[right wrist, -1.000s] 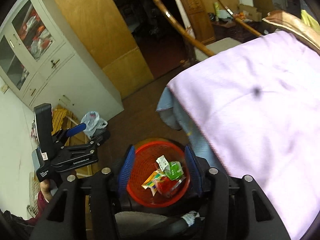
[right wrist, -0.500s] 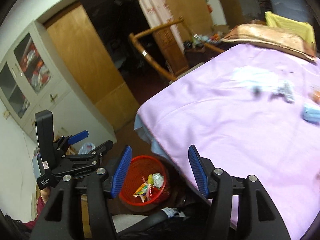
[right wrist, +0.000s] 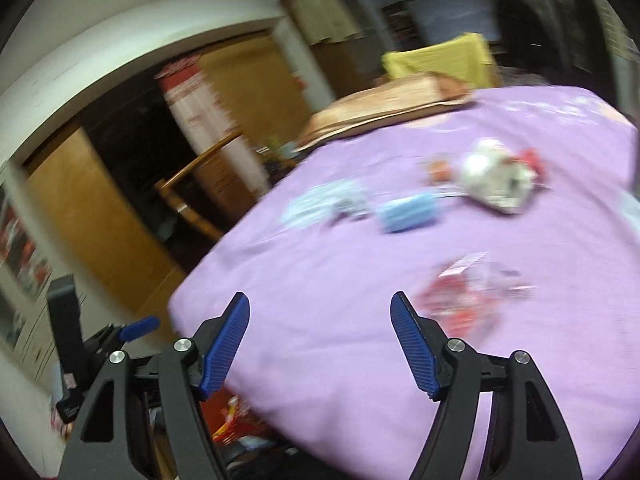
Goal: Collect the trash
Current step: 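Raise both open tools back over the table, then move left tool to the clear snack bag while right tool approaches the white paper cup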
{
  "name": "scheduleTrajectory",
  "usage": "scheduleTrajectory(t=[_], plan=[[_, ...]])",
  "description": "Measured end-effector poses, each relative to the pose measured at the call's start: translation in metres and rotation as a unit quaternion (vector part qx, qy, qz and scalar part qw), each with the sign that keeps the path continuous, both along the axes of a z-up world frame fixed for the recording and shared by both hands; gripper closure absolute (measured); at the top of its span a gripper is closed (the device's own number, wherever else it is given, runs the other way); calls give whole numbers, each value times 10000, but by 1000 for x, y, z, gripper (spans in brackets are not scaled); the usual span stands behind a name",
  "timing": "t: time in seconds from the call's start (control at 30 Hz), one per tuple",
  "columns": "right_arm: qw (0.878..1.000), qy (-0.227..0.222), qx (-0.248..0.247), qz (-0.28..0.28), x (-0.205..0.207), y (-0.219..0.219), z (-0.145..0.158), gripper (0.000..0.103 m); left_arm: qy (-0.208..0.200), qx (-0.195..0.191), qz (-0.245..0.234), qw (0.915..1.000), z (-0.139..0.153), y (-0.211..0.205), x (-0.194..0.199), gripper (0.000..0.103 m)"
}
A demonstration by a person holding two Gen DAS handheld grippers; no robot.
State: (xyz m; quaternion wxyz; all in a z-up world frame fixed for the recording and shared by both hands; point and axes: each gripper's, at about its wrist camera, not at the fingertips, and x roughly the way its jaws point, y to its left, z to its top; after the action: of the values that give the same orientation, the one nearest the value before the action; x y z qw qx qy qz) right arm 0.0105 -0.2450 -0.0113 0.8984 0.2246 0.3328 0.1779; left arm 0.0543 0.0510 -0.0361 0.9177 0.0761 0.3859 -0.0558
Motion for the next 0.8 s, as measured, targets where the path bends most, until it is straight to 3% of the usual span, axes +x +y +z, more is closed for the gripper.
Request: scheduleTrajectory(t=[0.27, 0.5, 0.6, 0.8], plan=[[9842, 270, -642, -1630, 20, -86, -35, 20, 419, -40, -1158, 9924, -22, -123, 57, 7], [9707, 529, -888, -2171, 31, -130, -61, 12, 616, -115, -1892, 9799, -34, -190, 74, 7], [9709, 643, -596, -2228, 33, -141, -67, 11, 619, -87, -2158, 9744, -36, -215, 80, 7], [9670, 666, -298, -2443, 32, -147, -73, 9, 852, 74, -2096, 9740, -55, -233, 104, 6]])
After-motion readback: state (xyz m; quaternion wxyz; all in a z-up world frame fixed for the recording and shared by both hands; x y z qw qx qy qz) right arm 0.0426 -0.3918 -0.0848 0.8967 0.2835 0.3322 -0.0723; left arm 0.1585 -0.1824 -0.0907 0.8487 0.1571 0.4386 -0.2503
